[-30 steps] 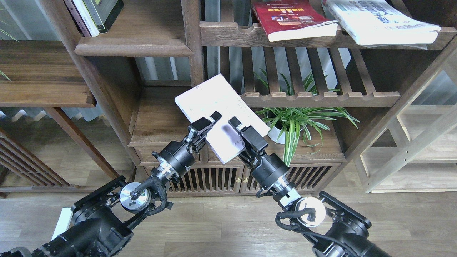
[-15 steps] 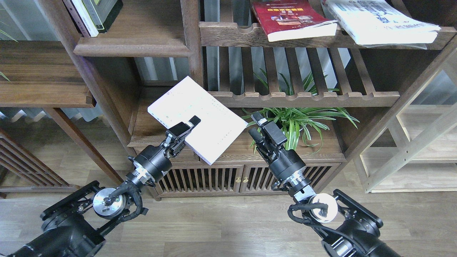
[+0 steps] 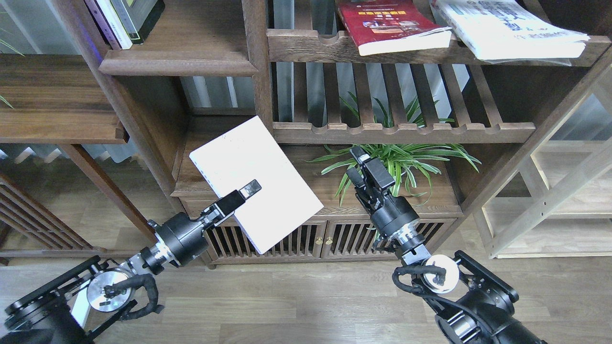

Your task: Organize books on shelf

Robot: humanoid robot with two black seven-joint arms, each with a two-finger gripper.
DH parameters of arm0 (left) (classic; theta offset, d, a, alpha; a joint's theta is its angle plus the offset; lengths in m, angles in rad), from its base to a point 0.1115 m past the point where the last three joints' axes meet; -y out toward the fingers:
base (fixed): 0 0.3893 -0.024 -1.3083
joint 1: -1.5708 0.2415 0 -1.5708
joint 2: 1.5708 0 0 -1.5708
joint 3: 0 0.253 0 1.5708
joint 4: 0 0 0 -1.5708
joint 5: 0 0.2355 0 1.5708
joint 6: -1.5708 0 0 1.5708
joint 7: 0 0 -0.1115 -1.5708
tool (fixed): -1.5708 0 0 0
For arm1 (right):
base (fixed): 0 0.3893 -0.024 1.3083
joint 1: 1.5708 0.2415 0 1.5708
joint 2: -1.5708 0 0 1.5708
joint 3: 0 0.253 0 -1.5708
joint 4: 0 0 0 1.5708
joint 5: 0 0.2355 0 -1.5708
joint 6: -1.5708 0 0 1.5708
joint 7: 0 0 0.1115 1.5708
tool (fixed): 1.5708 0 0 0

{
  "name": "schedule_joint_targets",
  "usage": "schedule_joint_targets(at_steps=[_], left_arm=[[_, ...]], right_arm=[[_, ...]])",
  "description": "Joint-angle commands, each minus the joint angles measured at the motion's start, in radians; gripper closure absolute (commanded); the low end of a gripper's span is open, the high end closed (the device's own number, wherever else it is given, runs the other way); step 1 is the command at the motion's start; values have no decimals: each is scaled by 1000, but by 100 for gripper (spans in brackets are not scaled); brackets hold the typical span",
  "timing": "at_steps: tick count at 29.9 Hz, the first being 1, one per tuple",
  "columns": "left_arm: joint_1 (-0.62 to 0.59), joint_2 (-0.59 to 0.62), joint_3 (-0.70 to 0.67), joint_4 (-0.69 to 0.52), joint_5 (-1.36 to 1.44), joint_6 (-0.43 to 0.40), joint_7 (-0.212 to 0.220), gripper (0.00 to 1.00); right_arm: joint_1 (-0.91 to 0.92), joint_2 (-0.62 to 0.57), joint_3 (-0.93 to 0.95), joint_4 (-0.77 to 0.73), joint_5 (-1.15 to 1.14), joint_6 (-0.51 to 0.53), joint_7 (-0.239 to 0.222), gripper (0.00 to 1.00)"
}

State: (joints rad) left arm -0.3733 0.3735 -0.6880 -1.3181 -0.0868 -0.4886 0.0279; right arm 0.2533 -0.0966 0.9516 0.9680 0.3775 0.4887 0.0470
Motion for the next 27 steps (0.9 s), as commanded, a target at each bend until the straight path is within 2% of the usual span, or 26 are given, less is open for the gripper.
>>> schedule_joint_targets(at_steps=[1,9,14,20,27], left_arm=[[5,65,-48,-52,51,0,3,96],[4,266,-172,-228,200,0,13,96],[10,398,-275,-297,248,0,17,96],[19,533,-390,-309,249,0,17,96],[16,562,-545,-296,320,0,20,96]], right_arm=[[12,0,15,-15,-2,0,-2,7],[43,-17,15,-48,-8,0,-6,7],[49,-21,12,-54,-11,0,-9,7],[57,-26,10,-57,-17,0,-9,7],[58,-40,7,-63,-45,0,-10,7]])
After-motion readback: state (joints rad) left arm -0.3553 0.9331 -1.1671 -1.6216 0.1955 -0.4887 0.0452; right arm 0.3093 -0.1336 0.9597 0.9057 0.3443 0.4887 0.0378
